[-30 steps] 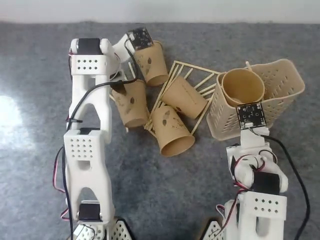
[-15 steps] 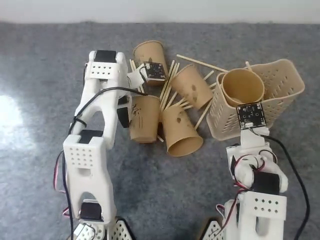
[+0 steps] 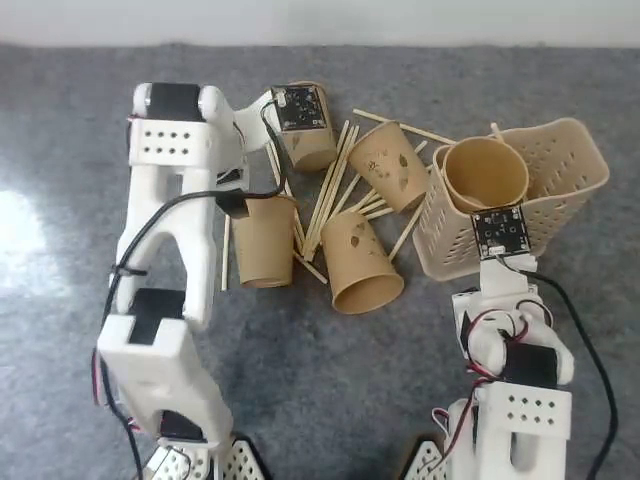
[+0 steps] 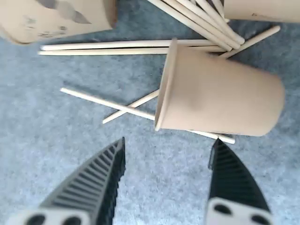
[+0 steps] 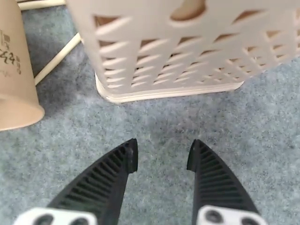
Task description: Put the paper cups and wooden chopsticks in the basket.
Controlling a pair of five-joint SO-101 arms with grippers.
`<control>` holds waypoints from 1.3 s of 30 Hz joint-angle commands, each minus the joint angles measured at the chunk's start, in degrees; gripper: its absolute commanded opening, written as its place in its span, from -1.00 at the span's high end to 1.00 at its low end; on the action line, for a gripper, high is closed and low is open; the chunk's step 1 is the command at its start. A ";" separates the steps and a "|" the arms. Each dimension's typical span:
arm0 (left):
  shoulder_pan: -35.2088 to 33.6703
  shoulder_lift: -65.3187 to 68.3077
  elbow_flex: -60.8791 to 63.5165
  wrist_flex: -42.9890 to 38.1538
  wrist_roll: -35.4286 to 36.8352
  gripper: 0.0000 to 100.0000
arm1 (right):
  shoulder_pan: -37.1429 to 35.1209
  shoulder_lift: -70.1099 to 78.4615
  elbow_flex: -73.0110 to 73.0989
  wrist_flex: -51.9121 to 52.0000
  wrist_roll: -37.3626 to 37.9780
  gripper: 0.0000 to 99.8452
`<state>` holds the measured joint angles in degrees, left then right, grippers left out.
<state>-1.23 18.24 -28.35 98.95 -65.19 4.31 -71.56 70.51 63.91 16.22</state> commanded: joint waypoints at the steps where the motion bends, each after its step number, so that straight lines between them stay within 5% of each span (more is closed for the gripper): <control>1: 3.08 -3.96 3.74 1.67 -0.79 0.42 | -0.31 -0.66 -0.26 -1.19 0.79 0.64; 16: 4.66 -13.80 18.86 1.41 -0.70 0.42 | -0.40 -0.66 -0.18 -1.19 0.79 0.64; 33: 4.31 -15.03 39.34 -13.63 -0.62 0.42 | -0.40 -0.66 -0.18 -1.19 0.79 0.64; 39: 4.31 -15.12 42.68 -11.69 -0.62 0.42 | -0.48 -0.66 -0.26 -1.27 0.79 0.64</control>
<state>2.73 5.23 14.02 85.76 -65.19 4.13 -71.56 70.51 63.65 16.22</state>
